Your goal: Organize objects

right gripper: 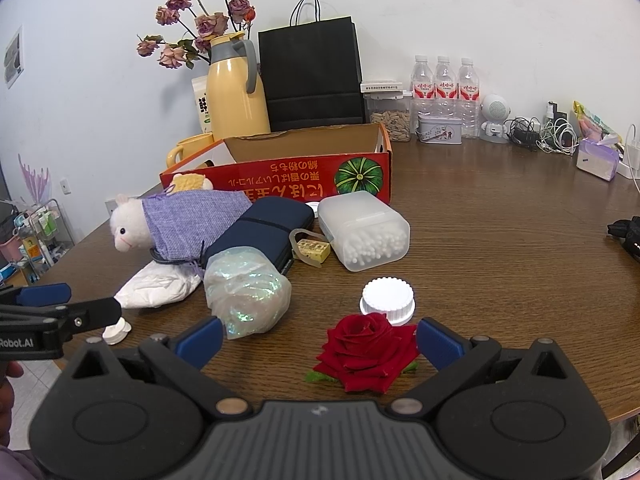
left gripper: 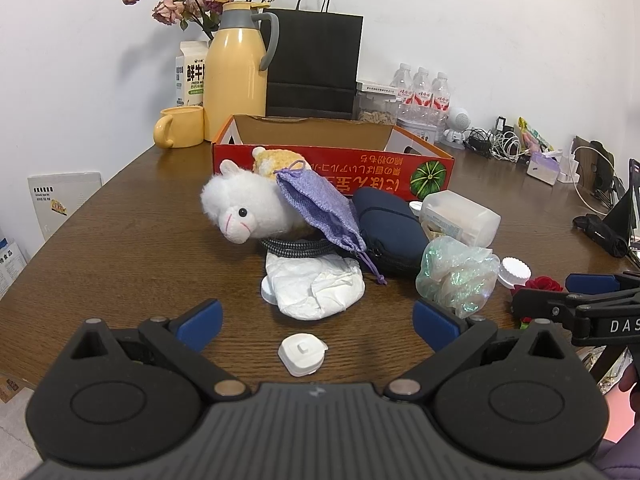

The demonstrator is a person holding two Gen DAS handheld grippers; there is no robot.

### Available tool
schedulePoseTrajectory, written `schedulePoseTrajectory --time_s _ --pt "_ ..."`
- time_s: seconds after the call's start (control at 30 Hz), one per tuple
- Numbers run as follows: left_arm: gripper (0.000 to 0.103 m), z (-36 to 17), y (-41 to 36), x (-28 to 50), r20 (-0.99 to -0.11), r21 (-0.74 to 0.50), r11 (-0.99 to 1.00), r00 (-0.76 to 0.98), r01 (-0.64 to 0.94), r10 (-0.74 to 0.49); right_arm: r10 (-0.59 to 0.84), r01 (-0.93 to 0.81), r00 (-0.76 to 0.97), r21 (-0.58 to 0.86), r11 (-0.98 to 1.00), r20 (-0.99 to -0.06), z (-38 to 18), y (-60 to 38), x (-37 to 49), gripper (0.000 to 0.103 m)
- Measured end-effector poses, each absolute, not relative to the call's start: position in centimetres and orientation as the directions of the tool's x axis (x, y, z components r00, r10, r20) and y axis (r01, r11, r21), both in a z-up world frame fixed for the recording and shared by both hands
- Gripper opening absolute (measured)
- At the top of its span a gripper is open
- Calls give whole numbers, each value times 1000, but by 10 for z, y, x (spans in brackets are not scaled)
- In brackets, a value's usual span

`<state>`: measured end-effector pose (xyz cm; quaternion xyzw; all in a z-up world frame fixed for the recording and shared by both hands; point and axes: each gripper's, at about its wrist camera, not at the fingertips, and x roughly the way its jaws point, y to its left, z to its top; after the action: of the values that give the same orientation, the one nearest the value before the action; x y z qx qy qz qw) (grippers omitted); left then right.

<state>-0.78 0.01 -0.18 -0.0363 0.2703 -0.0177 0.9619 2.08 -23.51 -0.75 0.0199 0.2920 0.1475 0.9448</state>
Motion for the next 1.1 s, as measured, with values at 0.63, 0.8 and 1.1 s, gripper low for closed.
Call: schedulePoseTrajectory --time_s 0.63,0.8,1.1 --pt "65 -21 0 4 -589 -92 996 806 4 -58 218 -242 786 37 970 -579 -24 -239 29 103" --pt "28 -25 -1 7 -609 -62 998 792 -13 -27 210 -235 789 32 971 -577 -27 -241 30 103" --pt "28 -25 1 6 -606 -72 997 794 -12 -35 215 -251 787 19 968 -578 -29 -240 31 94"
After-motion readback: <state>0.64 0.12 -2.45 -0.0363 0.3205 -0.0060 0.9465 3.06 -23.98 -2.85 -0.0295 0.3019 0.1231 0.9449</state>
